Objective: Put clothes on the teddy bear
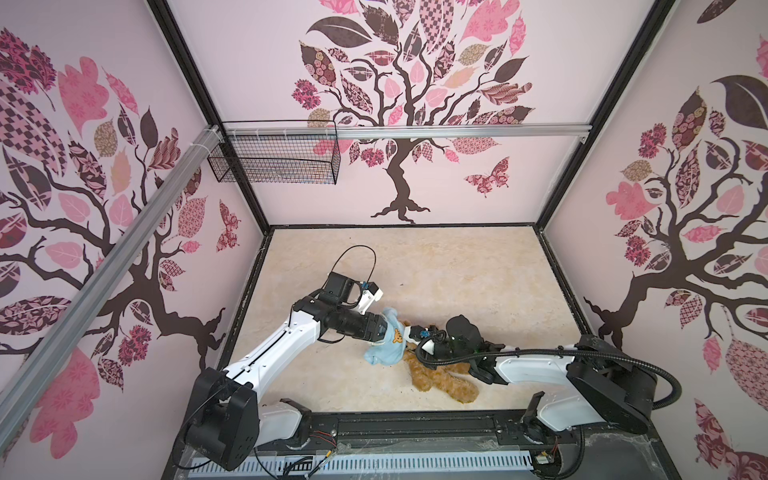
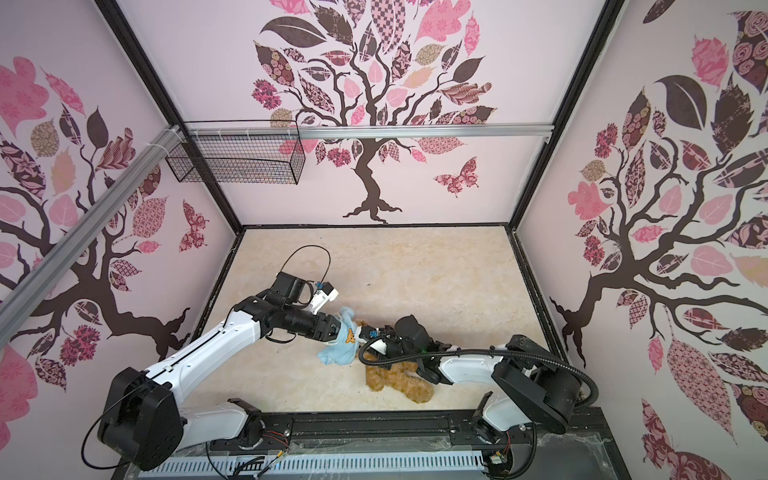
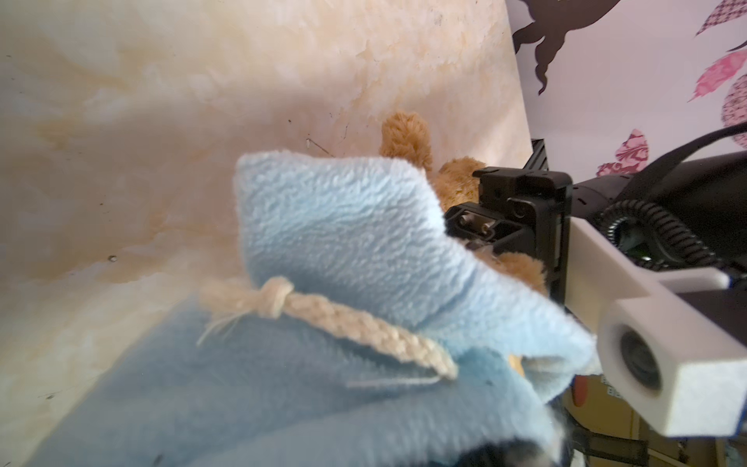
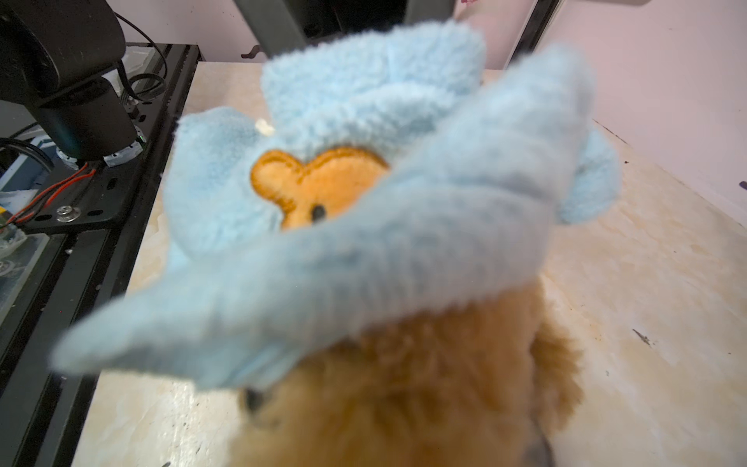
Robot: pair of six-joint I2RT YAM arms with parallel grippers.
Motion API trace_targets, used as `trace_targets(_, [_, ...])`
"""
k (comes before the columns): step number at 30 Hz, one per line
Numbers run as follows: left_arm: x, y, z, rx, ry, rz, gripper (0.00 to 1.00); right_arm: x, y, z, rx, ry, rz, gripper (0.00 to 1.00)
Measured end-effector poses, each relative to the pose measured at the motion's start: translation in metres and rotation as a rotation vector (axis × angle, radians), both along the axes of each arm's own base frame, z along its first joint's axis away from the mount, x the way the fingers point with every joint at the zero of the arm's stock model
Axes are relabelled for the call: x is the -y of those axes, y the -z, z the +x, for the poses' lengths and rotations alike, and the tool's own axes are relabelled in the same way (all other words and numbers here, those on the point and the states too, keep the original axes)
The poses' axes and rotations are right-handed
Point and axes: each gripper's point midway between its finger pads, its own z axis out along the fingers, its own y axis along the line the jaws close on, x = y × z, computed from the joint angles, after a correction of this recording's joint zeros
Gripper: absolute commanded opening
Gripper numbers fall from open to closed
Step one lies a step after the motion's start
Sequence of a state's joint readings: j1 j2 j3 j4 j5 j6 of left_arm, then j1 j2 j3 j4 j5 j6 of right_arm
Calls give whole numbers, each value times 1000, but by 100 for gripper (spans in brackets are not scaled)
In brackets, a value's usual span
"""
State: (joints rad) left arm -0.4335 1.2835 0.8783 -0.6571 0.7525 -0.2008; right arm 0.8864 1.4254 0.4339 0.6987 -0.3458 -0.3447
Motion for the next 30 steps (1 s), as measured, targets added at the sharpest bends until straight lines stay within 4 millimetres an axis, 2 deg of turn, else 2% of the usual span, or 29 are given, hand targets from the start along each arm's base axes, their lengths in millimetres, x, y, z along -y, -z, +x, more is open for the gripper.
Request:
trace_targets(6, [8, -7, -1, -18, 5, -70, 62, -1, -1, -1, 4, -11, 1, 10])
trace_targets(9, [12, -7, -1, -24, 8, -84, 57, 0, -1, -1, 9, -17, 1, 10])
trace_targets(12, [17, -5, -3, -38, 20, -89, 51, -1, 0, -2, 7, -22, 0, 10])
trace_targets(23, [22, 7, 2, -74, -11, -99, 51, -11, 6, 5, -43, -18, -4, 13])
trace_targets(25, [23, 10, 3, -82, -16, -95, 48, -12, 9, 6, -62, -15, -1, 14])
trace_targets(30, [25, 12, 7, -99, -35, -100, 31, -14, 10, 10, -98, 9, 23, 15])
